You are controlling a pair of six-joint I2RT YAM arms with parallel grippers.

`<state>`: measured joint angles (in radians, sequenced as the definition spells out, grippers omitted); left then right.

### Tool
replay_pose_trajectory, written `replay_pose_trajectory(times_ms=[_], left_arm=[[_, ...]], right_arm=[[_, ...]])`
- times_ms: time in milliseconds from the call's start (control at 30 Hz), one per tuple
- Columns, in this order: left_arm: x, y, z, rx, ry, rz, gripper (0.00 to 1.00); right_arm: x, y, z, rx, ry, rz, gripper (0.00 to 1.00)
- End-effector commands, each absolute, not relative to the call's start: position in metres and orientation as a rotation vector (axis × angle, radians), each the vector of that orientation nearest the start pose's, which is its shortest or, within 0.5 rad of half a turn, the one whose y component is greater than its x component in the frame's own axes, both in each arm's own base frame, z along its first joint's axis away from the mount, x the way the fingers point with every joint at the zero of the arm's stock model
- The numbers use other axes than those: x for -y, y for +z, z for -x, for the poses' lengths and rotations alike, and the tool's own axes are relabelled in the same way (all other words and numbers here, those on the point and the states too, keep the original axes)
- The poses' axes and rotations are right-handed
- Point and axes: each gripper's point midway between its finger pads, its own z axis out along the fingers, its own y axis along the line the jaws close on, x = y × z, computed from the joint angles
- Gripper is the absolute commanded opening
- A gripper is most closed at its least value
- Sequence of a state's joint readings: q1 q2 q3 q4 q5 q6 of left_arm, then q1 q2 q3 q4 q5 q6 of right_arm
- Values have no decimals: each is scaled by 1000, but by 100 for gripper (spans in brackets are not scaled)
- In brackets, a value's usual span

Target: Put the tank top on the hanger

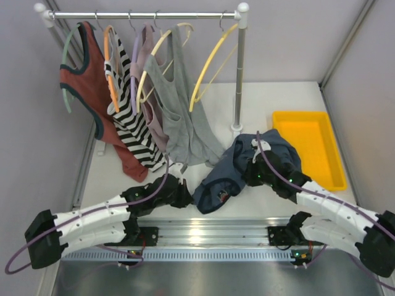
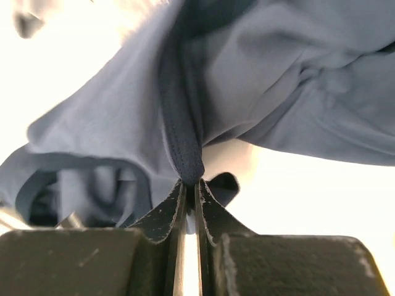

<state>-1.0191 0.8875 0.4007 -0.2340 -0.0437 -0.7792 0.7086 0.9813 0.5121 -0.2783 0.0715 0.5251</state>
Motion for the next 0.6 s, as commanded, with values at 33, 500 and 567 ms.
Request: replay_pose_trajectory(times_ms=[33, 500, 567], left_arm=[[218, 112, -143, -2314, -713, -230, 0], [190, 350, -173, -1796, -766, -177, 0], [182, 396, -173, -1693, -777, -177, 0]], right_arm=[[-174, 155, -213, -2252, 528, 108, 3], [-158, 419, -212, -1819, 650, 98, 0], [-165, 438, -220, -1807, 639, 131, 0]])
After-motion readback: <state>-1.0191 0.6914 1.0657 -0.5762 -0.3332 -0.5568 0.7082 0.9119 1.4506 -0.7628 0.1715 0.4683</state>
